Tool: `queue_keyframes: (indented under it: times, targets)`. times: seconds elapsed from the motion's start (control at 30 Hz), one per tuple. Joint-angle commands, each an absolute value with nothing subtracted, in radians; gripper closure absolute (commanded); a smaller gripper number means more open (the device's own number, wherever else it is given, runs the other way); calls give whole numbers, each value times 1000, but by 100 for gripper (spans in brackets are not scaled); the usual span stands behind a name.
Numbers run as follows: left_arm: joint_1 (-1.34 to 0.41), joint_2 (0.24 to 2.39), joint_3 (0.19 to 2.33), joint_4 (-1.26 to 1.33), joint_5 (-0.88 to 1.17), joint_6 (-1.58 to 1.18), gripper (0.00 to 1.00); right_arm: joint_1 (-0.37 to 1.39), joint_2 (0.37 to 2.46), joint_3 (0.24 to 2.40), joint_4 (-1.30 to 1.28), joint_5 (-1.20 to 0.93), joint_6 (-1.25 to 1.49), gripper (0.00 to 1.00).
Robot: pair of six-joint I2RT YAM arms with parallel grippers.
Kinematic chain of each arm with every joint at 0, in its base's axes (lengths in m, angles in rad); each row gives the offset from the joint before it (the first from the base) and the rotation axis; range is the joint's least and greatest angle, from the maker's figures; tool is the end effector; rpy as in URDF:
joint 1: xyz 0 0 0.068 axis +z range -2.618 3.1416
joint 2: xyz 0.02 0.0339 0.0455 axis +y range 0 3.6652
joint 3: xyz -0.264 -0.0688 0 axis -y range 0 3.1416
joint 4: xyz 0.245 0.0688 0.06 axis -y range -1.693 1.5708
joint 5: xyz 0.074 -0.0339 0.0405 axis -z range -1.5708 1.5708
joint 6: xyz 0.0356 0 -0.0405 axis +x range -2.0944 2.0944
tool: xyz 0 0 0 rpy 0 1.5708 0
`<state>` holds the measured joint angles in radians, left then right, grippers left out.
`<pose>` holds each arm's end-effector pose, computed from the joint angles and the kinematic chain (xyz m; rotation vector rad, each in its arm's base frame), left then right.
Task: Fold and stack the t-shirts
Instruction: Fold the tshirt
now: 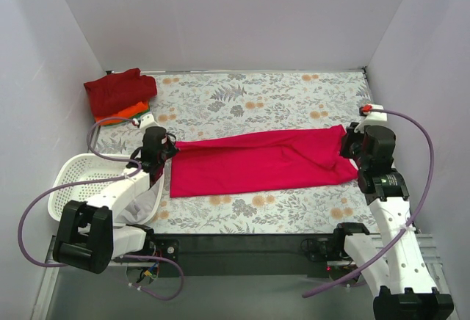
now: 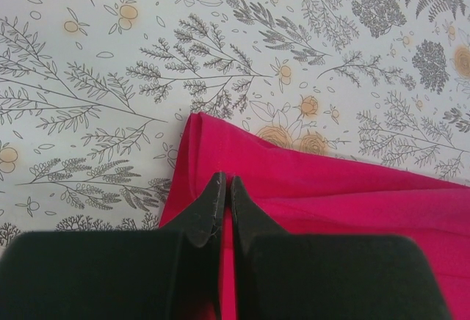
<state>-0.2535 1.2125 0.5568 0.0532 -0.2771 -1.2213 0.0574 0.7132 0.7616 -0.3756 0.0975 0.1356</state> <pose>0.2419 -0.0526 0.1976 -1.1630 1.8670 -0.5493 0.1657 0.0061 0.3228 0.1403 1.8914 0.0388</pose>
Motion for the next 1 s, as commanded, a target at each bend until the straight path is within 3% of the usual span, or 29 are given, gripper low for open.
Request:
queue_keyframes:
  times: [0.0, 0.13, 0.3, 0.53, 0.73, 0.97]
  targets:
    - [-259, 1199, 548, 29, -278, -1226, 100, 58, 744, 727, -373, 88, 150, 99]
    - [-262, 1221, 554, 22, -276, -1230, 100, 58, 796, 686, -318, 74, 156, 98]
    - [-271, 1250, 555, 21, -284, -1250, 100, 58, 897, 670, -221, 31, 163, 91]
    - [-284, 1275, 563, 20, -325, -1253, 100, 58, 1123, 713, -77, -72, 169, 61]
    - [-285, 1290, 571, 9, -345, -1253, 100, 58, 1345, 824, -9, -104, 129, 54]
    - [-284, 1287, 568, 11, -339, -1256, 100, 57, 1590, 963, 74, -141, 106, 53]
